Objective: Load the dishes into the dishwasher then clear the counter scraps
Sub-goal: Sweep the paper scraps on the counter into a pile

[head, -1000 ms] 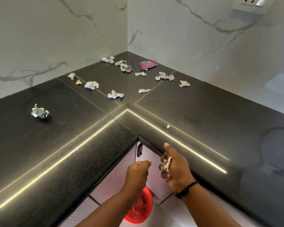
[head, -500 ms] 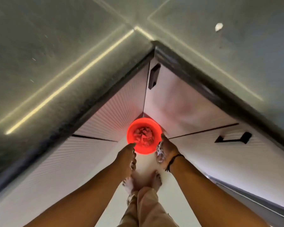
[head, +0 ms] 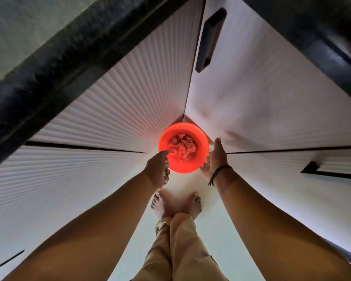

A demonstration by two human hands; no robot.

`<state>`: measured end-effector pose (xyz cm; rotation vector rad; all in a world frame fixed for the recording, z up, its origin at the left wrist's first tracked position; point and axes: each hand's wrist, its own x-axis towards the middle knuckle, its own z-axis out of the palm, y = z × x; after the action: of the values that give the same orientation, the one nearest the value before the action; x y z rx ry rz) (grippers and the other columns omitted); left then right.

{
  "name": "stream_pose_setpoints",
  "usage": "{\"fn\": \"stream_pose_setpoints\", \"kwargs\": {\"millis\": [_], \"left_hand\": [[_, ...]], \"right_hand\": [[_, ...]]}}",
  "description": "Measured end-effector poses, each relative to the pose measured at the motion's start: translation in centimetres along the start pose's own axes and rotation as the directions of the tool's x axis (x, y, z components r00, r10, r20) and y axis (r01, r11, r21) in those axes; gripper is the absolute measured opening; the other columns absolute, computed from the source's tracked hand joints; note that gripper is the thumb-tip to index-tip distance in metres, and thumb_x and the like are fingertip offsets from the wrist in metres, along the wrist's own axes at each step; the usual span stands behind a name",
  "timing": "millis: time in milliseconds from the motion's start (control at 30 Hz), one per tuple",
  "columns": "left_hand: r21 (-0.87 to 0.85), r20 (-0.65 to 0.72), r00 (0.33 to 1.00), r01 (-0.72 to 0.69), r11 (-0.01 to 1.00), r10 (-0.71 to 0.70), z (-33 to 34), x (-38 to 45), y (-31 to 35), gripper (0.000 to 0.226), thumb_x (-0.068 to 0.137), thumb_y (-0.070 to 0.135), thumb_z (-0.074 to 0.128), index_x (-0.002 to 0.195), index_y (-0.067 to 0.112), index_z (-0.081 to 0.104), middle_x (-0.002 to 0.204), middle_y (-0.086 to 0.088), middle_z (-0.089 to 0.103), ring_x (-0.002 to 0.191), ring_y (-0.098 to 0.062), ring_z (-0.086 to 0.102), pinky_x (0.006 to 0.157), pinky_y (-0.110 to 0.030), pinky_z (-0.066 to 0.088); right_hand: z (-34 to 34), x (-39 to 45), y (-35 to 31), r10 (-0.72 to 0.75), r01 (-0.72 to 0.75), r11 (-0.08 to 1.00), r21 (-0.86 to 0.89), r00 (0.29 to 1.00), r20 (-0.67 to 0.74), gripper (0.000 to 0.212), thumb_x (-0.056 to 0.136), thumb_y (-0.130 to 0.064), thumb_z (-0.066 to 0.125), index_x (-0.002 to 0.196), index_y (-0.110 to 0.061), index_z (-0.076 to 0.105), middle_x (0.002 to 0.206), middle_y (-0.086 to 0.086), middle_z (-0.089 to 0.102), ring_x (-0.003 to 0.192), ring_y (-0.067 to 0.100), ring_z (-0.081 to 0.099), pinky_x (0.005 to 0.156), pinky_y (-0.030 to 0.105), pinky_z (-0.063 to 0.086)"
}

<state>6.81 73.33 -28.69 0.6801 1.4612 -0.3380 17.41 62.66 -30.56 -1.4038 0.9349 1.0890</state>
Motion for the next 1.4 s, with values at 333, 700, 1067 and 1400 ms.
{"fn": "stream_pose_setpoints", "kwargs": {"millis": [333, 700, 1067, 1400], "left_hand": [[-0.141, 0.120, 0.988, -0.076, 0.987, 0.093, 3.1, -0.5, 3.4, 0.058, 0.094, 0.061, 0.033, 0.122, 0.015, 0.053, 0.110, -0.012, 0.061, 0.094, -0.026, 0.062, 0.073, -0.023, 0.047], [-0.004, -0.016, 0.995, -0.094, 0.996, 0.094, 0.7, -2.1, 0.7, 0.087, 0.085, 0.079, 0.018, 0.148, 0.021, 0.030, 0.154, -0.001, 0.030, 0.137, -0.027, 0.030, 0.107, -0.038, 0.028], [0.303, 0.253, 0.824, -0.566, 0.767, 0.507, 0.0, -14.1, -0.7, 0.061, 0.087, 0.070, 0.039, 0.118, 0.023, 0.063, 0.118, 0.011, 0.061, 0.113, -0.008, 0.054, 0.102, -0.028, 0.037], [0.468, 0.477, 0.164, -0.879, -0.091, 0.863, -6.4, -32.2, 3.9, 0.086, 0.071, 0.087, 0.025, 0.136, 0.035, 0.046, 0.140, 0.024, 0.032, 0.131, 0.012, 0.023, 0.105, -0.008, 0.015]], "right_hand": [[-3.1, 0.7, 1.8, 0.017, -0.019, 0.999, -0.038, 0.999, -0.044, 0.075, 0.090, -0.070, 0.031, 0.148, -0.021, 0.032, 0.146, 0.010, 0.044, 0.134, 0.029, 0.037, 0.100, 0.043, 0.037], [-4.2, -0.6, 2.1, -0.082, 0.076, 0.992, -0.101, 0.995, -0.055, 0.076, 0.090, -0.069, 0.032, 0.146, -0.017, 0.034, 0.143, 0.010, 0.046, 0.131, 0.026, 0.042, 0.095, 0.043, 0.042], [-2.2, -10.0, 0.6, -0.430, 0.408, 0.821, -0.399, 0.902, 0.040, 0.065, 0.068, -0.076, 0.042, 0.089, -0.019, 0.066, 0.102, 0.010, 0.068, 0.092, 0.025, 0.061, 0.082, 0.038, 0.049], [2.0, -27.4, -4.1, -0.626, 0.684, 0.224, -0.694, 0.647, 0.436, 0.052, 0.085, -0.060, 0.055, 0.117, -0.019, 0.047, 0.110, 0.003, 0.062, 0.097, 0.019, 0.059, 0.080, 0.031, 0.046]]}}
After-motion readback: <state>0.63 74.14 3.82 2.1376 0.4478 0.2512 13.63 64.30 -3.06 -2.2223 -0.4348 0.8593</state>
